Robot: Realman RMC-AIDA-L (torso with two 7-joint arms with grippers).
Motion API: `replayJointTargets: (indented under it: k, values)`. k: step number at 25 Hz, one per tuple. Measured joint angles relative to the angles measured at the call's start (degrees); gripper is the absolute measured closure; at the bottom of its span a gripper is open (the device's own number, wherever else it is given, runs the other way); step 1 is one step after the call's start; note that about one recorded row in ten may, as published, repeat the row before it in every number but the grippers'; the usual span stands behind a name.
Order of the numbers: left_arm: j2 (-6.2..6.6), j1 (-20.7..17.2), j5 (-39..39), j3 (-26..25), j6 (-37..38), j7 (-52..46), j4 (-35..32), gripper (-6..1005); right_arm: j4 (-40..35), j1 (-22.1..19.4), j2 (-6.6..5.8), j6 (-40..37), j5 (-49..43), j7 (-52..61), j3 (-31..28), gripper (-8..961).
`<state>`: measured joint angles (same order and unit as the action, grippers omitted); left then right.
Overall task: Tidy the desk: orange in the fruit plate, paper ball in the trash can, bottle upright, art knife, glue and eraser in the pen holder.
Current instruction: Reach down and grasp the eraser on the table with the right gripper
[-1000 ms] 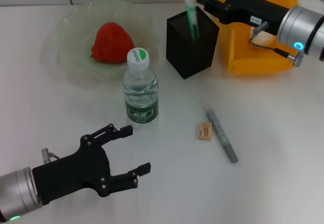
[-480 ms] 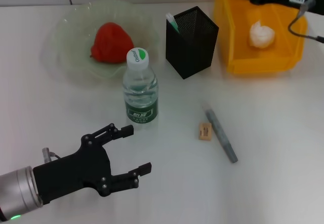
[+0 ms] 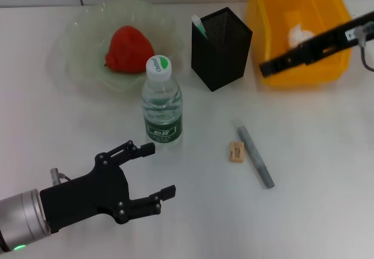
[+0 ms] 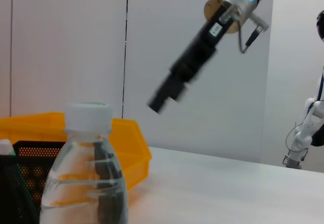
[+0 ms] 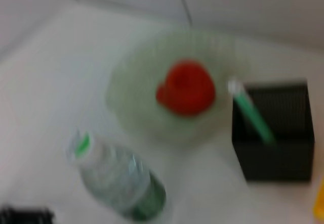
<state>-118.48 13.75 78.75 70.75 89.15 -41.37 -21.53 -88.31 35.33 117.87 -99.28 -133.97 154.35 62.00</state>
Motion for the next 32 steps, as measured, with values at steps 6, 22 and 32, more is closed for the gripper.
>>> replayJointTargets:
  k: [6,22,32]
  values:
    - [0.01,0.5,0.0,0.3,0.0,0.0,0.0,138,6.2,9.5,0.99,-7.3,-14.6,1.2,5.5,116]
    - [-0.08,0.6,0.0,0.5,-0.6,0.0,0.2,138,11.4,10.8,1.66,-1.6,-16.5,-3.6,23.5,119]
    - [-0.08,0.9,0.0,0.5,-0.7,0.0,0.2,138,16.0,11.7,1.78,3.1,-16.6,9.1,23.5,119]
